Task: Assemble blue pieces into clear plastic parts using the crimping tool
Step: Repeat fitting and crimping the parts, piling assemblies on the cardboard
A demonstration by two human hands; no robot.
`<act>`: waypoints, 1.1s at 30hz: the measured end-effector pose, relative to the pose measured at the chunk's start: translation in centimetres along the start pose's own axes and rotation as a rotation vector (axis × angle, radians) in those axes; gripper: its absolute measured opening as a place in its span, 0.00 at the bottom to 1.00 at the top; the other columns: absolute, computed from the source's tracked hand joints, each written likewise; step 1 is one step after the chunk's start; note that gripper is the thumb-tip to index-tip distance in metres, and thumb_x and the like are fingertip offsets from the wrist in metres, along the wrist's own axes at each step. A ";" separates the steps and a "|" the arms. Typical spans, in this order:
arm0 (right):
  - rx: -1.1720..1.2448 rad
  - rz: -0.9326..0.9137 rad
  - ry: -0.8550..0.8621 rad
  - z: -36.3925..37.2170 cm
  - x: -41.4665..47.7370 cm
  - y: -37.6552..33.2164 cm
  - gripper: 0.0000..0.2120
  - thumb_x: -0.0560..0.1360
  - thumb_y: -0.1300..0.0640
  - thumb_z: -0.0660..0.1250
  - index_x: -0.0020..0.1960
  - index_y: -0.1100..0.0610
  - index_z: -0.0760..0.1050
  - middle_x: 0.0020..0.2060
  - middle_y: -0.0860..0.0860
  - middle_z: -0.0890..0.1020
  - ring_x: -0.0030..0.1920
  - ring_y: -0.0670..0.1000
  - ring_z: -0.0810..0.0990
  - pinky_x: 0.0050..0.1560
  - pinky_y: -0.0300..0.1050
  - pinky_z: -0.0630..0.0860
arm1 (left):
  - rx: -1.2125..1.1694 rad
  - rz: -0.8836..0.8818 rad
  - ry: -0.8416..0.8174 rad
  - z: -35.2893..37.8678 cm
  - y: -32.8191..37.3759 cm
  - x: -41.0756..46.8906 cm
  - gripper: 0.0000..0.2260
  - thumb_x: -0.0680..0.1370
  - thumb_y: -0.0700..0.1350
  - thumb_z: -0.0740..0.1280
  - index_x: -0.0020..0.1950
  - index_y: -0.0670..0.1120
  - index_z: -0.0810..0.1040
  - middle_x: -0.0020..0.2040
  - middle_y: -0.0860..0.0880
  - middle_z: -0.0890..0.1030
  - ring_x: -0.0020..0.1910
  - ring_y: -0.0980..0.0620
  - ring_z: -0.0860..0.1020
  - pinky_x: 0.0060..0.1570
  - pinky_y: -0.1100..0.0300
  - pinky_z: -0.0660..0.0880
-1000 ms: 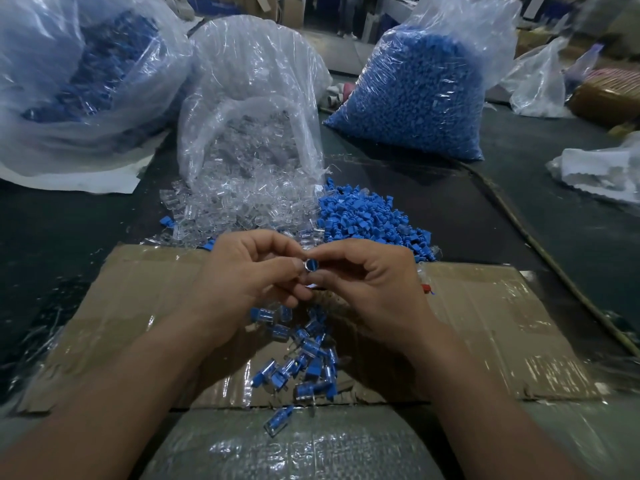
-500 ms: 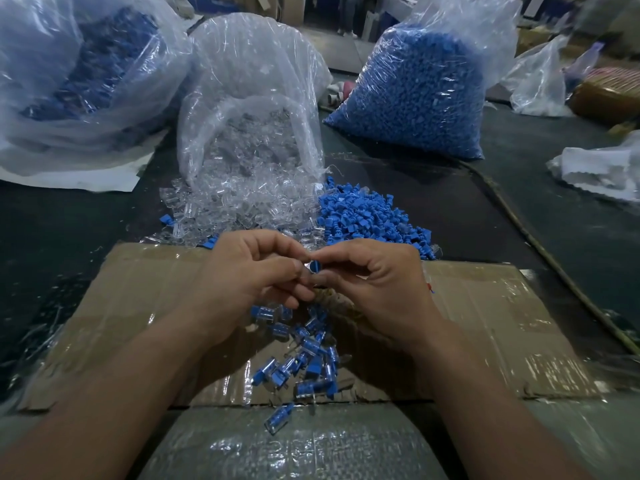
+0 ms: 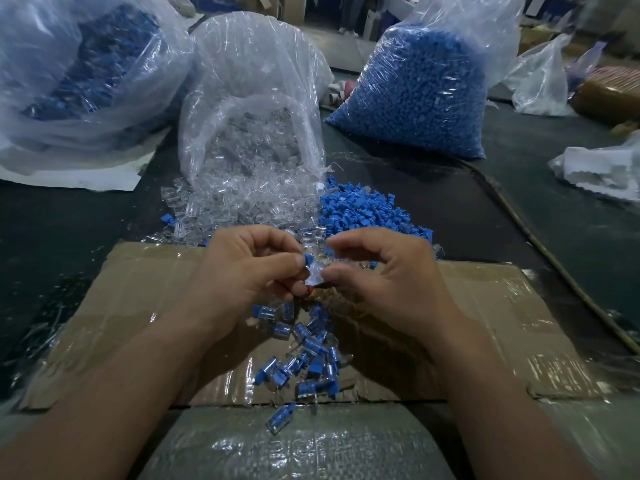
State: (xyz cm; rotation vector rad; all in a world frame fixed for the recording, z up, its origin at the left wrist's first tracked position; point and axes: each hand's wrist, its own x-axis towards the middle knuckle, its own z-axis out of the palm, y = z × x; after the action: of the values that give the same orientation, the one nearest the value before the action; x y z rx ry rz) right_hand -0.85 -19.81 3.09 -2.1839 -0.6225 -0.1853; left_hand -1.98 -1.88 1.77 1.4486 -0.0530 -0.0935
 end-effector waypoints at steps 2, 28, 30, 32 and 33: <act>-0.017 0.131 0.010 -1.1 0.0 0.5 0.12 0.65 0.50 0.73 0.44 0.39 0.74 0.39 0.33 0.76 0.47 0.33 0.76 0.48 0.25 0.71 | -0.030 0.006 0.025 -0.4 -0.2 0.2 0.03 0.62 0.40 0.69 0.32 0.46 0.81 0.31 0.42 0.81 0.26 0.50 0.79 0.25 0.64 0.75; -0.642 0.287 -0.376 -0.6 0.1 1.3 0.06 0.70 0.54 0.64 0.46 0.48 0.68 0.40 0.44 0.69 0.42 0.46 0.68 0.38 0.42 0.66 | -0.069 0.126 0.129 -0.7 -0.5 0.5 0.06 0.64 0.39 0.66 0.40 0.40 0.75 0.32 0.45 0.82 0.29 0.52 0.81 0.28 0.66 0.77; -0.610 0.274 -0.317 -1.0 0.2 1.6 0.05 0.71 0.54 0.64 0.45 0.48 0.68 0.40 0.43 0.68 0.41 0.43 0.67 0.39 0.41 0.68 | -0.076 0.151 0.149 -0.7 -0.5 0.6 0.05 0.65 0.39 0.66 0.40 0.41 0.76 0.32 0.45 0.82 0.30 0.52 0.81 0.28 0.66 0.77; -0.571 0.253 -0.229 -1.4 0.2 1.8 0.05 0.71 0.54 0.64 0.44 0.48 0.68 0.39 0.42 0.68 0.38 0.41 0.66 0.36 0.39 0.65 | -0.086 0.165 0.164 -0.6 -0.5 0.6 0.04 0.65 0.39 0.66 0.39 0.42 0.76 0.32 0.45 0.82 0.30 0.52 0.81 0.28 0.66 0.77; -0.542 0.253 -0.185 -1.5 0.3 1.7 0.06 0.70 0.55 0.65 0.43 0.48 0.68 0.38 0.41 0.69 0.37 0.41 0.67 0.34 0.38 0.63 | -0.083 0.170 0.171 -0.6 -0.5 0.6 0.04 0.66 0.38 0.66 0.39 0.42 0.76 0.32 0.46 0.82 0.30 0.52 0.81 0.28 0.66 0.77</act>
State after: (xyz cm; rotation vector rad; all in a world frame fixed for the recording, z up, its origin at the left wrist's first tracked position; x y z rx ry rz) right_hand 0.35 -21.78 2.97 -2.8043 -0.4191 -0.0145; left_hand -1.35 -1.40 1.24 1.3583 -0.0317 0.1658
